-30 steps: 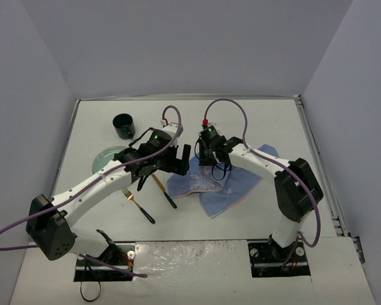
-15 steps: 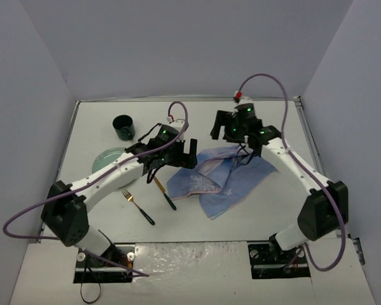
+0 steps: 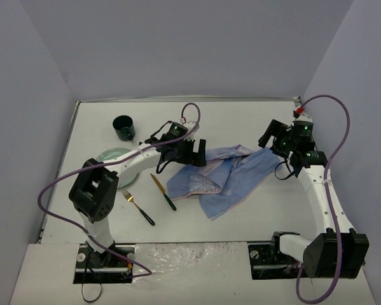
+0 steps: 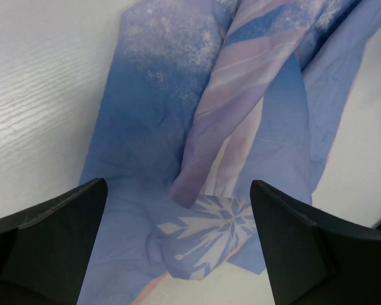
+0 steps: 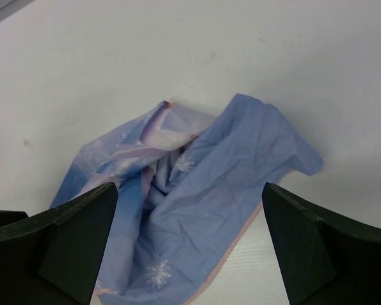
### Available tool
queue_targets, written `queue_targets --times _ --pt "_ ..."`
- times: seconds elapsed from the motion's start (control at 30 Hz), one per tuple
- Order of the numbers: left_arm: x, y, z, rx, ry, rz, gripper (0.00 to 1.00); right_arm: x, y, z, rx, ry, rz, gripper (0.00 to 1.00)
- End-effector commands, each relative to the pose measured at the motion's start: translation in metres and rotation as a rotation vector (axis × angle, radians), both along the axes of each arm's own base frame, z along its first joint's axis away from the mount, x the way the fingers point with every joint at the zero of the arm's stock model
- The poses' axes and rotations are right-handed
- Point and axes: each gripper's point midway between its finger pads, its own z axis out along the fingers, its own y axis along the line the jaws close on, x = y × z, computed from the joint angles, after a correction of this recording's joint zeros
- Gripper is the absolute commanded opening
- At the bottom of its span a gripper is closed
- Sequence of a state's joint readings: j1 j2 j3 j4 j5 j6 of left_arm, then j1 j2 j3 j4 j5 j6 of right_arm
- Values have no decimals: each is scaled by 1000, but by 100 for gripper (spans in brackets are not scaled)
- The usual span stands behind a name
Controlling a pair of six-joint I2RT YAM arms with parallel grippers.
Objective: Set the dinner table for one person
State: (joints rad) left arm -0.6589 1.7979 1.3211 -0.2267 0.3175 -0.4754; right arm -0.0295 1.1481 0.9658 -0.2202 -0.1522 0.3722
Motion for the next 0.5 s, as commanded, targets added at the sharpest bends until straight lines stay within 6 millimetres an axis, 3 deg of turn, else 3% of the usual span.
queue_targets --times 0.0,0.2,0.47 --pt "11 -25 28 -97 -90 -134 90 -2 7 9 40 -44 46 94" --pt "16 -31 18 -76 -85 -174 82 -3 3 -3 48 -9 27 93" --pt "15 -41 20 -100 -76 -208 61 0 -1 -13 69 23 -9 93"
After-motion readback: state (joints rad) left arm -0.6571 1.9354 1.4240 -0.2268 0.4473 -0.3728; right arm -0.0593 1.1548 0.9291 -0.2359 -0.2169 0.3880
